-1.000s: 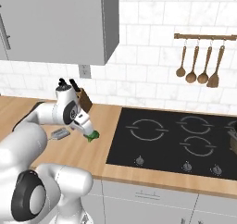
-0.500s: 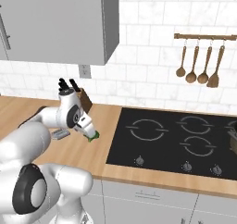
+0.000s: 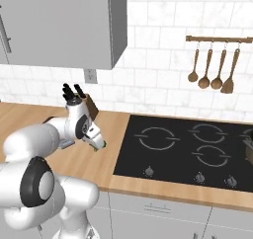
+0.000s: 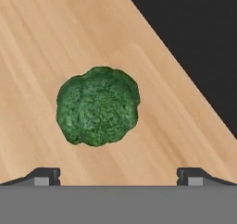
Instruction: Put the broccoli and lemon wedge in the pot. Retrieve the spatula and lightly stir the vegetables in the pot.
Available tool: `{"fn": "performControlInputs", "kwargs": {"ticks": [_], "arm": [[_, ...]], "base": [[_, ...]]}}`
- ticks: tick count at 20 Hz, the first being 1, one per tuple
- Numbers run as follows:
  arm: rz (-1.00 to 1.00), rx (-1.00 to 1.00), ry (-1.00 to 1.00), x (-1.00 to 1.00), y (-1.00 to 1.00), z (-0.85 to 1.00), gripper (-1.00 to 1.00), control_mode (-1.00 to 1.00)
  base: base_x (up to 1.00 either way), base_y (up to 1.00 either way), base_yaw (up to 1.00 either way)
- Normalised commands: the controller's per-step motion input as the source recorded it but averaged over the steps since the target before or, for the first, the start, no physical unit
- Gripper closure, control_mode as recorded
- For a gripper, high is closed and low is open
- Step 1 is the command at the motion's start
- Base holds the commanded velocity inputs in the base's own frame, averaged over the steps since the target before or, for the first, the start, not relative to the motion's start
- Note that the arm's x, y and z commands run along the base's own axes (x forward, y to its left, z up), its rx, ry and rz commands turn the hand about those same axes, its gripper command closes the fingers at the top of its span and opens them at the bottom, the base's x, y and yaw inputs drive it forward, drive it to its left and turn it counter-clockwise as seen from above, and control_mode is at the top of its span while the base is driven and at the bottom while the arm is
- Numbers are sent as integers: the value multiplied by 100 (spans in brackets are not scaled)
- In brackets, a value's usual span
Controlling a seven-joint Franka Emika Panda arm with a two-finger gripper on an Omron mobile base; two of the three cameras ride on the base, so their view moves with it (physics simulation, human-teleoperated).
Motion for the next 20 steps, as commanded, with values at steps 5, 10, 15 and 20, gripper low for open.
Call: {"fn": "performControlInputs", "kwargs": {"ticks": [5, 10, 15, 20], "arm": [[-5, 0, -8, 3, 0, -16, -100, -100], [-9, 2, -14, 0, -3, -7, -100, -100], [-9, 2, 0, 7, -8, -6, -100, -100], [-6, 3, 0, 18, -3, 0, -100, -100]], "base": [[0, 0, 0], [0, 0, 0], [0, 0, 0], [0, 0, 0]]}}
